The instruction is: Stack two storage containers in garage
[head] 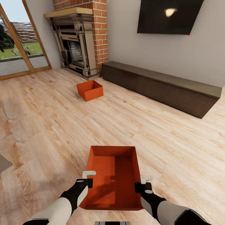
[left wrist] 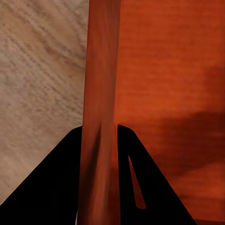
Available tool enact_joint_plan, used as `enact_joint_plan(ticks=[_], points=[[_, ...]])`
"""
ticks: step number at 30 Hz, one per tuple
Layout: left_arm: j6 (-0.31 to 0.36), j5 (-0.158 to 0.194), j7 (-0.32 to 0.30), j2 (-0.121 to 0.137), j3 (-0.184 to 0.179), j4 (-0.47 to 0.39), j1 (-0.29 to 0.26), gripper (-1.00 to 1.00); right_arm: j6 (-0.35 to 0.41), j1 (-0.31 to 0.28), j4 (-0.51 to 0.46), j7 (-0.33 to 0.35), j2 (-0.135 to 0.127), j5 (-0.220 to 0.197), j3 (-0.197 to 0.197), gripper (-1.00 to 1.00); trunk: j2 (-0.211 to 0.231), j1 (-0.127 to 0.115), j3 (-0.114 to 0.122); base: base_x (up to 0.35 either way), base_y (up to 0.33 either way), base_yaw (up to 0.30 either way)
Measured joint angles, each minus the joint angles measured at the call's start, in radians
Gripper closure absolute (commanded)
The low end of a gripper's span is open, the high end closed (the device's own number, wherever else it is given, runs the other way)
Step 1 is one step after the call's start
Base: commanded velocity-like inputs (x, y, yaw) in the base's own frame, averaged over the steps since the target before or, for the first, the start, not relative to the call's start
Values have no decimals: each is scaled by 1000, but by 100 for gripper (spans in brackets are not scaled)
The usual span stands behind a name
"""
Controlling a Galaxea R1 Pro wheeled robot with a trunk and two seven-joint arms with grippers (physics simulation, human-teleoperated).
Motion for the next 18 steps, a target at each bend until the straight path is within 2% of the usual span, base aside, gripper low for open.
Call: enact_joint_plan(ticks=[18], points=[[0,1,0,0,0,1,0,100,2,0,-1,0,0,3,-2,100,126,-69,56,0,0,0]])
